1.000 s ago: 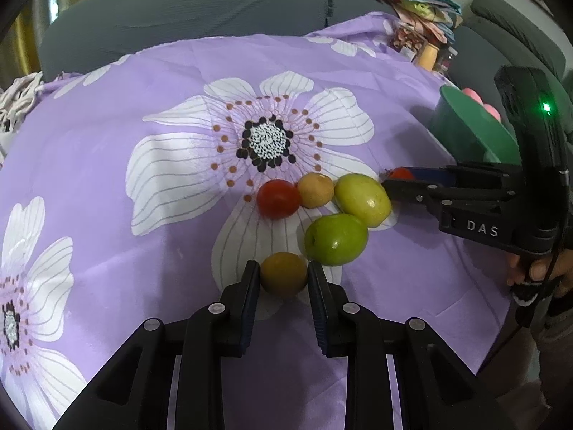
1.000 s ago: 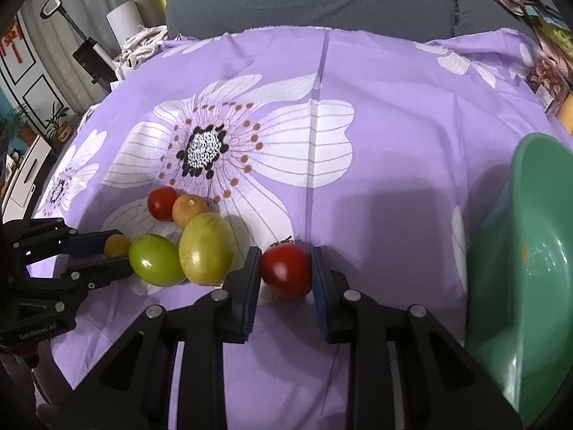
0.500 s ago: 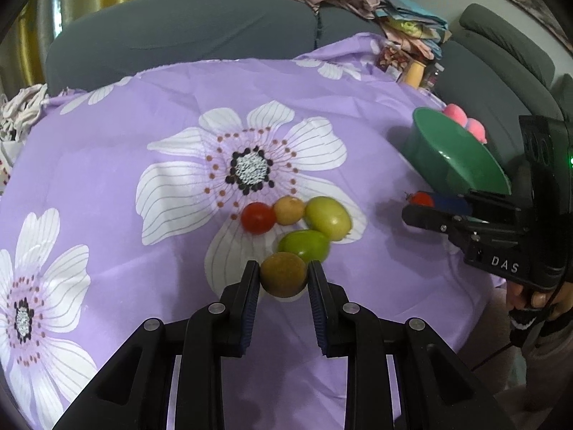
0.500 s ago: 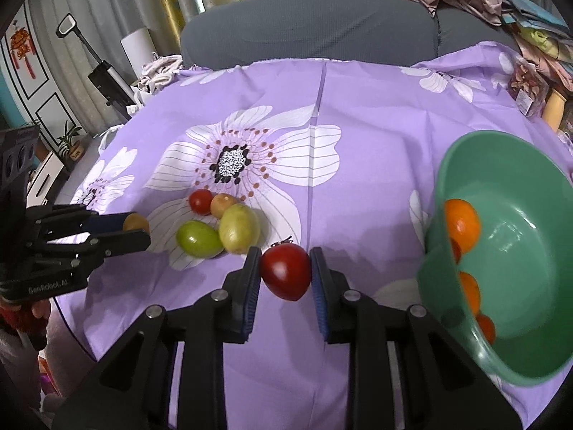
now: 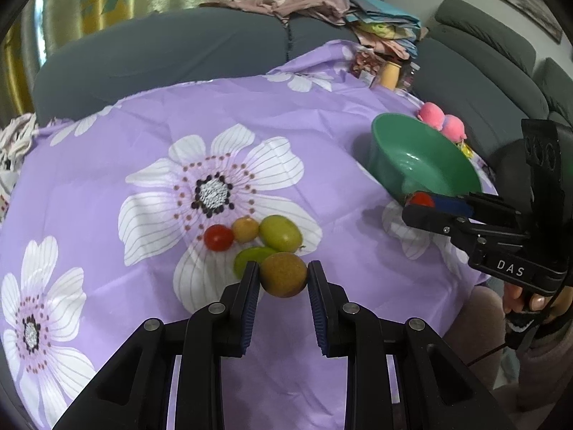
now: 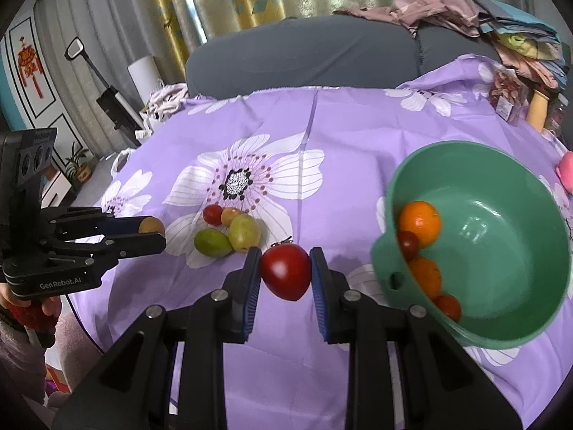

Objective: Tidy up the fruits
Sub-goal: 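Carry the tomato and plum with both tools over the green bowl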

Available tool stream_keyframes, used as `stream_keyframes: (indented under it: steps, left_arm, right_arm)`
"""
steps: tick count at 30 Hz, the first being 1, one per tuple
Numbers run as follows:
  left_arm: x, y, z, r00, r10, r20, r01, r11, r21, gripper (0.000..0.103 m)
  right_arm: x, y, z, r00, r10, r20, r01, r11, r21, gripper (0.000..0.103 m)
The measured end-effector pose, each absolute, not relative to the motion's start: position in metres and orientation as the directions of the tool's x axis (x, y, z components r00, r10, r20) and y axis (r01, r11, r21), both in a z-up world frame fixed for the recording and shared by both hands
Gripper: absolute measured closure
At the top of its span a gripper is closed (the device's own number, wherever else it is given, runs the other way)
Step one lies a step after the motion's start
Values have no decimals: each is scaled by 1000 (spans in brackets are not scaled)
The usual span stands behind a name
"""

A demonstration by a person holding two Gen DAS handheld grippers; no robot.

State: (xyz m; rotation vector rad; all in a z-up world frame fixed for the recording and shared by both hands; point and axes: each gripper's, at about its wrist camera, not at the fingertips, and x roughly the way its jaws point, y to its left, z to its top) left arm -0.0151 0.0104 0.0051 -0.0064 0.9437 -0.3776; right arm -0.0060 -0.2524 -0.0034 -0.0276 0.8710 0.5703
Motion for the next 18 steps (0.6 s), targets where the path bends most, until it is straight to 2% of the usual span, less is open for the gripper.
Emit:
stream_keyframes:
  steps: [18]
  left_arm:
    - [0,-52,29,521,-348,-779,431,895,-112,76]
  right_arm:
    - [-9,-315,4,589,438,-680,-382,892,243,76]
